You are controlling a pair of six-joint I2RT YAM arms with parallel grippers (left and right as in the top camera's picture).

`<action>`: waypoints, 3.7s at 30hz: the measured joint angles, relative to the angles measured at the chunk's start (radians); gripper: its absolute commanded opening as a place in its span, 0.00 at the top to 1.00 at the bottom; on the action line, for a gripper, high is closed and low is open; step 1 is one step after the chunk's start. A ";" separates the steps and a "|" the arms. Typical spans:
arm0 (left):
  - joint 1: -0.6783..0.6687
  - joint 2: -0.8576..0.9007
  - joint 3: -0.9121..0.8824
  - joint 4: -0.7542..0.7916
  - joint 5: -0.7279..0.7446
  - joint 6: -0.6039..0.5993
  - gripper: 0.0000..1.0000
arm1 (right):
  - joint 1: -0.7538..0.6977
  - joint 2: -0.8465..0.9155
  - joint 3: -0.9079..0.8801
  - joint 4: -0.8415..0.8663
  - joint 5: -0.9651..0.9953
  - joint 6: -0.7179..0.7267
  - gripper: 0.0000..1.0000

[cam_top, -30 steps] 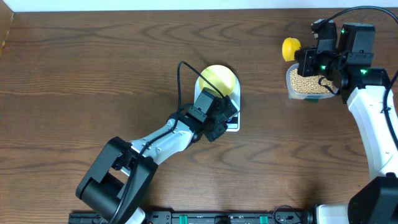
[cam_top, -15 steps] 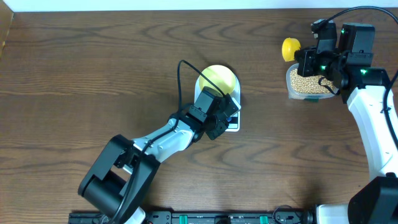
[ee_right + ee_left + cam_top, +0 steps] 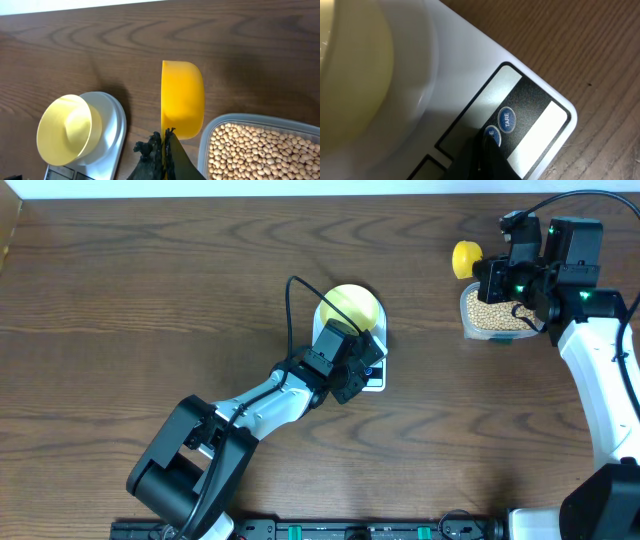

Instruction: Scoop item into bowl and weigh 50g on scale

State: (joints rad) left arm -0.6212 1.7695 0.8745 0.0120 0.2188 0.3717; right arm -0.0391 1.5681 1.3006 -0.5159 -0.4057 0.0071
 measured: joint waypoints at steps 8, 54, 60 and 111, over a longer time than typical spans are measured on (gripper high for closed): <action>0.005 0.000 0.000 0.001 0.000 0.000 0.93 | 0.000 0.000 0.000 0.000 -0.002 0.000 0.99; 0.010 0.018 0.037 -0.067 0.020 0.003 0.93 | 0.000 0.000 0.000 -0.004 -0.005 0.000 0.99; 0.013 0.020 0.037 -0.066 0.023 0.003 0.92 | 0.000 0.000 0.000 -0.011 -0.006 0.000 0.99; 0.036 -0.156 -0.002 -0.210 0.065 0.021 0.92 | 0.000 0.000 0.000 -0.009 -0.006 0.000 0.99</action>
State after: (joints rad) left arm -0.5850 1.6138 0.8726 -0.1978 0.2840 0.3927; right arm -0.0391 1.5681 1.3006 -0.5251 -0.4114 0.0071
